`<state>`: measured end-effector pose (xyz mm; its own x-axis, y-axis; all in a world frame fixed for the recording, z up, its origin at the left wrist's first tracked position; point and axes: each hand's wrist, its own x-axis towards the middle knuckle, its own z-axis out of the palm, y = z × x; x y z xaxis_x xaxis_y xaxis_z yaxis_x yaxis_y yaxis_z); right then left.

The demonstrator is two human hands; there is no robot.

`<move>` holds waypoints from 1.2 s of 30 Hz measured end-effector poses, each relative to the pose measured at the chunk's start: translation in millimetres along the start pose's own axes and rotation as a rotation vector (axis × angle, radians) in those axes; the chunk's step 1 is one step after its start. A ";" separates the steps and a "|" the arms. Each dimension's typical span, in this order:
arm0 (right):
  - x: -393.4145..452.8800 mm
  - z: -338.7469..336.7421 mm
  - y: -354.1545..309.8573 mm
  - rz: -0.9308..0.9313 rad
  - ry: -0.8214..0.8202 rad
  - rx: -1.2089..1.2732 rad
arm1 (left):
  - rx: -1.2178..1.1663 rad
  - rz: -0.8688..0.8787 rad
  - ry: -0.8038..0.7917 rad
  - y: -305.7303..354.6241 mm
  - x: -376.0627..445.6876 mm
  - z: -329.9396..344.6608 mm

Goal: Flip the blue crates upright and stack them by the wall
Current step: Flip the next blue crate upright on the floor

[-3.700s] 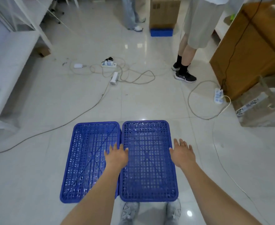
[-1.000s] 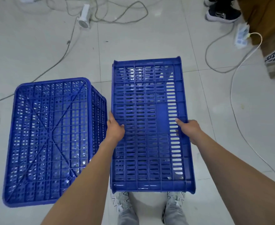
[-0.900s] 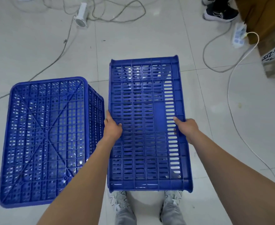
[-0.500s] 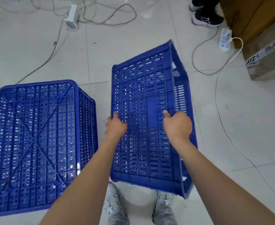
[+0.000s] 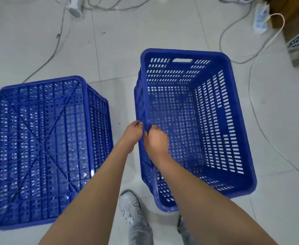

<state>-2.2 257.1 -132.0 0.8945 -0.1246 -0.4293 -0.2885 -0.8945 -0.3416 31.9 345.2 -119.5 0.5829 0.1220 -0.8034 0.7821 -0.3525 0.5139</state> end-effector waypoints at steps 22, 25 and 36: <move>114.6 -99.3 237.4 0.500 -0.094 0.311 | -0.004 -0.169 0.242 -43.9 55.7 19.5; 122.2 -89.3 246.1 0.497 -0.130 0.417 | -0.090 -0.176 0.289 -52.6 67.7 22.2; 140.6 -82.2 251.9 0.545 -0.146 0.405 | -0.084 -0.203 0.366 -57.3 83.8 23.7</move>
<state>78.9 -21.1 -209.7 0.5393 -0.4260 -0.7265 -0.8134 -0.4870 -0.3182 30.7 353.7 -223.4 0.4429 0.5077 -0.7390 0.8956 -0.2120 0.3912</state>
